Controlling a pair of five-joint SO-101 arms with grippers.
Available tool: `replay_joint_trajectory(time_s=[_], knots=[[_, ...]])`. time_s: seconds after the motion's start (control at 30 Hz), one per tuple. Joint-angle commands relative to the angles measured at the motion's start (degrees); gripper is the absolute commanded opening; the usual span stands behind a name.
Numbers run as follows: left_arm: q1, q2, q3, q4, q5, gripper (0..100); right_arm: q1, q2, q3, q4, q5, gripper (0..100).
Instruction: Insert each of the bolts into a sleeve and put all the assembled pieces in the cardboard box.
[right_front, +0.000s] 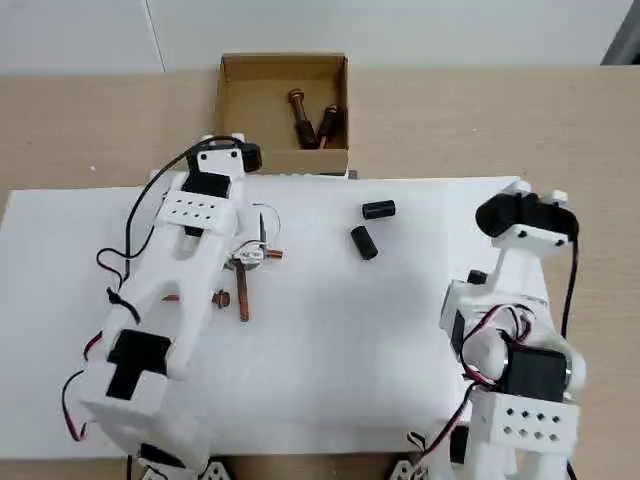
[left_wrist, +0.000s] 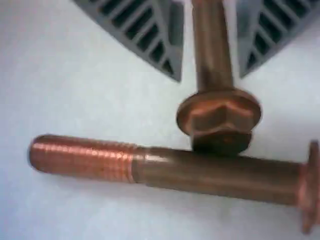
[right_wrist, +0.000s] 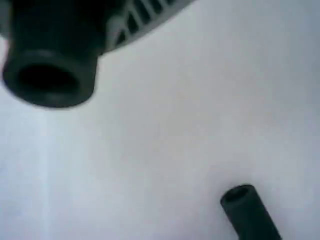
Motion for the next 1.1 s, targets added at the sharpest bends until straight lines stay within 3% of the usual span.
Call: replay_joint_trajectory(time_s=[0.0, 0.27, 0.37, 0.47, 0.93, 1.07], knots=[[-0.09, 0.79, -2.15, 0.53, -0.26, 7, 0.31, -0.31, -0.18, -1.98, 1.41, 0.3], [-0.09, 4.13, -2.15, -2.2, -0.26, 7, 0.31, -0.31, -0.18, -1.89, 1.41, 0.3], [-0.09, 4.57, -2.15, -2.55, -0.26, 1, 0.31, -0.48, -0.18, -1.89, 1.41, 0.3], [0.35, 3.96, -2.24, -2.2, -0.26, 0, 0.31, -0.84, -0.35, -1.54, 1.41, 0.3], [8.7, -19.87, -1.89, 2.2, -0.53, 0, -0.04, -0.92, -6.77, 4.18, 1.32, 0.2], [8.7, -25.05, -0.84, 3.6, -5.01, 0, -0.13, -0.92, -6.95, 6.2, 1.41, 0.2]])
